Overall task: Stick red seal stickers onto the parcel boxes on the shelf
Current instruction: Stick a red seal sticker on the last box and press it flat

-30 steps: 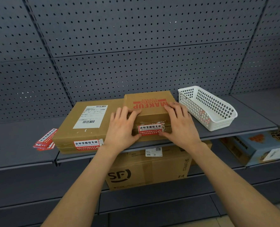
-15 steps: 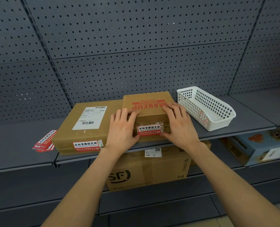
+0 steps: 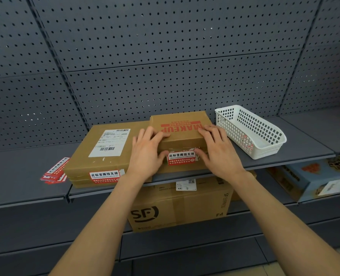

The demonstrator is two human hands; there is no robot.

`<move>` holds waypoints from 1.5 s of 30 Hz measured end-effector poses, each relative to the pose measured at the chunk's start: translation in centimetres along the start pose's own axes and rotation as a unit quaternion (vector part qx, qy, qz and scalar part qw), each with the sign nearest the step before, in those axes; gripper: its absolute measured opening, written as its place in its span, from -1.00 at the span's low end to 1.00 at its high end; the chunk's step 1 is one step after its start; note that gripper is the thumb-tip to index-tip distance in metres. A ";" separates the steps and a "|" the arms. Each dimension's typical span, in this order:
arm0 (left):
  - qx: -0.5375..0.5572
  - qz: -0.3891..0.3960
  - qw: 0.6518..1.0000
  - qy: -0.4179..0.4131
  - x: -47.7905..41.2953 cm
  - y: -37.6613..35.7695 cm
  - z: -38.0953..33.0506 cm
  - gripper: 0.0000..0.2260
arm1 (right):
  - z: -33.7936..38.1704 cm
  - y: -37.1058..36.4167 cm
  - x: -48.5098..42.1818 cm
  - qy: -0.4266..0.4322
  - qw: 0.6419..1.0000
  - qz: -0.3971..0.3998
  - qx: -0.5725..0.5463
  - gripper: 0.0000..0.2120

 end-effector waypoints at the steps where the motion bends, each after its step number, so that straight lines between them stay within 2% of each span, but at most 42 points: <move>1: -0.002 0.001 1.000 0.000 0.0 0.0 -0.1 -0.48 | 0.0 0.0 0.0 -0.001 1.000 -0.002 -0.002 -0.37; 3: -0.014 0.007 1.000 -0.006 0.2 0.0 -0.2 -0.42 | 0.0 -0.1 0.1 -0.002 1.000 0.000 -0.004 -0.32; 6: -0.058 0.026 0.998 -0.007 0.5 -0.2 -0.7 -0.23 | 0.2 -0.2 0.2 -0.014 1.000 0.013 -0.002 -0.07; 8: -0.087 0.024 0.996 -0.003 0.6 -0.6 -1.4 -0.20 | 0.7 -0.4 0.4 -0.030 0.999 0.011 -0.002 0.04; 12: -0.106 0.001 0.994 -0.004 0.7 -1.2 -1.9 -0.27 | 1.2 -1.0 0.4 -0.043 0.999 -0.018 0.008 -0.01; 17: -0.115 -0.004 0.993 0.003 0.7 -1.5 -2.3 -0.18 | 1.4 -1.7 0.6 -0.052 0.997 -0.043 0.025 0.10; 23: -0.150 -0.001 0.989 0.017 0.8 -2.5 -3.2 -0.19 | 1.4 -1.8 0.5 -0.053 0.996 -0.044 0.063 0.09; 31: -0.151 0.024 0.988 -0.035 1.0 -1.6 -1.4 -0.16 | 0.2 -1.4 0.1 -0.011 0.998 -0.022 0.061 0.11; 36: -0.121 0.035 0.992 -0.027 0.9 -1.3 -0.9 -0.15 | -0.5 -1.1 0.0 0.013 0.998 -0.025 0.055 0.03; 41: -0.055 0.006 0.998 -0.024 0.5 -0.8 0.0 -0.35 | -0.6 -1.0 -0.3 0.020 0.998 -0.053 0.017 -0.28; 45: -0.007 0.002 1.000 0.004 0.1 -1.0 0.2 -0.40 | -0.5 -1.2 -0.3 0.003 0.999 -0.051 -0.003 -0.28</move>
Point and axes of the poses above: each hand's wrist, its own x-axis away from the middle knuckle, its own y-axis out of the back of the hand, z = x × y, the point moved 1 cm from there along -x, towards the middle knuckle, and after that the axes turned 14 degrees about -y, right-handed, at the moved point
